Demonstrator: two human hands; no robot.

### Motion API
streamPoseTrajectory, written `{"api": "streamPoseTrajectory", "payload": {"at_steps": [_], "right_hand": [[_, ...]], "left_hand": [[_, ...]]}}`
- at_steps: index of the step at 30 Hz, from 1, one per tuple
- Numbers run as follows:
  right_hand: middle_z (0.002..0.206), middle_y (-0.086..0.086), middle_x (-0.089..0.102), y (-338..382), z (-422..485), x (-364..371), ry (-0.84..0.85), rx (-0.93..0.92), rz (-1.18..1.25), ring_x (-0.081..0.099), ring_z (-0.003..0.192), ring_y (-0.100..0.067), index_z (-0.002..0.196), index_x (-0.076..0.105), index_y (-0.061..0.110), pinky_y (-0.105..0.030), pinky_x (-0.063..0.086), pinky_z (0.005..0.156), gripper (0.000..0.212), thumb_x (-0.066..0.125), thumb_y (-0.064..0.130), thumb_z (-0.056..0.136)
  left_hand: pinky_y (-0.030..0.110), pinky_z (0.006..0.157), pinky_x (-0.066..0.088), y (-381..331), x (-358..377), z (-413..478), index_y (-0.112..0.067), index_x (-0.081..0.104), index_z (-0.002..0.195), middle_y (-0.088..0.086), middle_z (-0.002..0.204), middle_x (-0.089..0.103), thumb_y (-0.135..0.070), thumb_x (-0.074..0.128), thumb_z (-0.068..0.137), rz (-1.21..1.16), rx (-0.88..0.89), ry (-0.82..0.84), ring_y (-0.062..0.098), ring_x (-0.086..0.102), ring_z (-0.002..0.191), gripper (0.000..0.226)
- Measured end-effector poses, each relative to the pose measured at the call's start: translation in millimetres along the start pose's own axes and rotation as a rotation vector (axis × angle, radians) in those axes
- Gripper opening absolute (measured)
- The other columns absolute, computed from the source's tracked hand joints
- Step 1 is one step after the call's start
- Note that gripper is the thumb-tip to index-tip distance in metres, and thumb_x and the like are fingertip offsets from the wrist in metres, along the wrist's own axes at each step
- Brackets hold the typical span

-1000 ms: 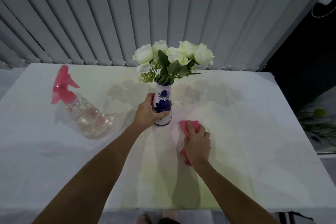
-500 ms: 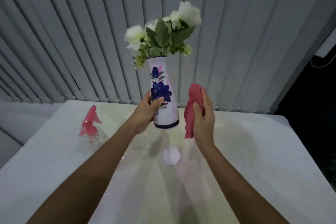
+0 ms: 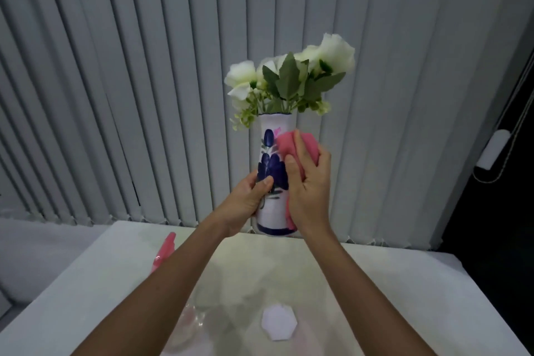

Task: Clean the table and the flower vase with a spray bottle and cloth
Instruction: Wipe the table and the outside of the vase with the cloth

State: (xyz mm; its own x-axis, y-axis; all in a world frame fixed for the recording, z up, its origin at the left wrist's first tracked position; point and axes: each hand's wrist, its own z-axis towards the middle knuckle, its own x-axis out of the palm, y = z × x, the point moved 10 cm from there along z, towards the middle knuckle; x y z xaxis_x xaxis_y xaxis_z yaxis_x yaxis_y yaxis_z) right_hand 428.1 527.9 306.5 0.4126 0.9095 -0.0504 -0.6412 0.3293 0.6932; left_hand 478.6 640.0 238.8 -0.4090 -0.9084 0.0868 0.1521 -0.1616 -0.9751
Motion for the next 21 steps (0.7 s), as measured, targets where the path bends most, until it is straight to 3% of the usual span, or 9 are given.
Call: {"api": "streamPoseTrajectory", "payload": {"at_steps": [5,9,12,15,17,21], "right_hand": [[0.121,0.001,0.044,-9.1,0.1,-3.3,0.019,0.128,0.091,0.055,0.109,-0.004,0.138,0.043,0.034,-0.014,0.051,0.086,0.039,0.041,0.031,0.100],[0.129,0.001,0.041,-21.1,-50.9,-12.7,-0.034,0.104,0.011,0.047,0.110,0.013,0.135,0.040,0.038,-0.002,0.040,0.087,0.038,0.041,0.041,0.097],[0.128,0.005,0.037,-8.7,-52.2,-9.0,-0.022,-0.028,-0.088,0.046,0.117,0.003,0.137,0.036,0.045,-0.006,0.038,0.095,0.043,0.039,0.043,0.093],[0.127,0.003,0.037,17.2,-20.9,-6.9,-0.036,-0.105,-0.165,0.050,0.113,-0.012,0.139,0.040,0.034,-0.015,0.044,0.096,0.047,0.042,0.042,0.093],[0.127,0.004,0.038,33.5,3.2,-9.0,-0.045,-0.135,-0.183,0.049,0.114,-0.012,0.137,0.043,0.032,-0.012,0.043,0.095,0.045,0.046,0.041,0.093],[0.125,0.006,0.042,35.4,20.4,-10.2,-0.019,-0.029,-0.002,0.051,0.114,-0.004,0.134,0.046,0.033,-0.010,0.046,0.088,0.039,0.051,0.026,0.097]], "left_hand": [[0.043,0.093,0.053,-13.0,-0.7,-1.7,-0.017,0.057,0.123,0.010,0.115,0.070,-0.066,0.079,0.052,-0.058,0.061,-0.058,0.028,0.066,0.107,0.089],[0.042,0.092,0.052,-28.2,-5.6,-3.1,-0.024,0.058,0.114,0.005,0.111,0.070,-0.053,0.060,0.070,-0.100,0.057,-0.097,0.027,0.064,0.106,0.053],[0.043,0.089,0.054,-32.3,-3.8,-4.9,-0.027,0.058,0.116,0.004,0.110,0.071,-0.050,0.059,0.077,-0.039,0.064,-0.051,0.025,0.066,0.103,0.045],[0.044,0.090,0.055,-25.8,3.8,-10.7,-0.025,0.056,0.124,0.008,0.117,0.070,-0.061,0.071,0.068,0.006,0.077,0.022,0.028,0.067,0.106,0.069],[0.040,0.089,0.055,-19.7,11.3,-15.0,-0.027,0.057,0.123,0.006,0.118,0.070,-0.066,0.073,0.061,0.007,0.077,0.065,0.026,0.067,0.106,0.076],[0.041,0.089,0.055,-14.7,13.1,-17.4,-0.030,0.059,0.117,0.002,0.112,0.072,-0.057,0.066,0.068,-0.025,0.062,0.050,0.024,0.068,0.103,0.056]]}}
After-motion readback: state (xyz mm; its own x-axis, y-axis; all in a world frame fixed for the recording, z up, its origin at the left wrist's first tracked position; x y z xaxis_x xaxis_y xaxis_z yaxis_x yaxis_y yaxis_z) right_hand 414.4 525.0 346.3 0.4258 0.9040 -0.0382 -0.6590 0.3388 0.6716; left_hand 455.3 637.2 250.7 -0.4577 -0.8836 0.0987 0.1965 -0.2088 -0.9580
